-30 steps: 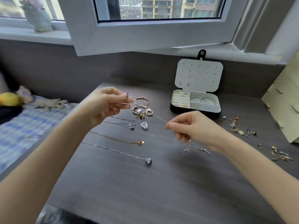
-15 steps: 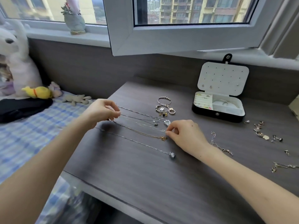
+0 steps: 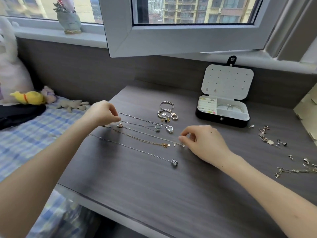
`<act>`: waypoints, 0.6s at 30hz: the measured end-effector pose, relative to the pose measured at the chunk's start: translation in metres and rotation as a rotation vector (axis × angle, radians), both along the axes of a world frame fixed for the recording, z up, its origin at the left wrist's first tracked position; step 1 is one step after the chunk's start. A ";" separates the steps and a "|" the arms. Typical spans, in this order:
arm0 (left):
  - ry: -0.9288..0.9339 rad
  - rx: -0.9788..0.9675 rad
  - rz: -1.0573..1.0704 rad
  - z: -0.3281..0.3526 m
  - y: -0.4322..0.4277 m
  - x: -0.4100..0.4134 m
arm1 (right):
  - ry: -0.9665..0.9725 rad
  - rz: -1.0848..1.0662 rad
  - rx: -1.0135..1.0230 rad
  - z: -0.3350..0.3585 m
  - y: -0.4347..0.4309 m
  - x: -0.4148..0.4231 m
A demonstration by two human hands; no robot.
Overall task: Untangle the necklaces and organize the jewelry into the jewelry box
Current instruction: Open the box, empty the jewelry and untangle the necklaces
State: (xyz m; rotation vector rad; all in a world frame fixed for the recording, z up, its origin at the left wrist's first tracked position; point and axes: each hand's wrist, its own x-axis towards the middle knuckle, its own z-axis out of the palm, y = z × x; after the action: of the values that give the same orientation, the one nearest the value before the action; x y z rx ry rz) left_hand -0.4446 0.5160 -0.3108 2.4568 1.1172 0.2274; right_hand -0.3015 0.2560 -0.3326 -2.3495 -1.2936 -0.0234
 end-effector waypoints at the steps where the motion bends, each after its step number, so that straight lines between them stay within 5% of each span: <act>1: 0.020 0.051 -0.002 0.004 -0.004 0.002 | 0.016 -0.013 0.017 0.003 -0.007 0.003; 6: -0.045 0.180 -0.128 0.021 -0.046 0.029 | 0.059 -0.154 0.068 0.018 -0.047 0.030; 18: -0.024 -0.018 -0.663 -0.007 -0.180 0.093 | 0.209 -0.247 -0.150 0.003 -0.095 0.041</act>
State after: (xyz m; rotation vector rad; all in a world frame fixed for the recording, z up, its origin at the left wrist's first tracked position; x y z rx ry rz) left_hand -0.3518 0.3358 -0.3175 2.6396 0.2485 0.0401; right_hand -0.2605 0.1606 -0.3296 -2.5465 -0.9308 0.2440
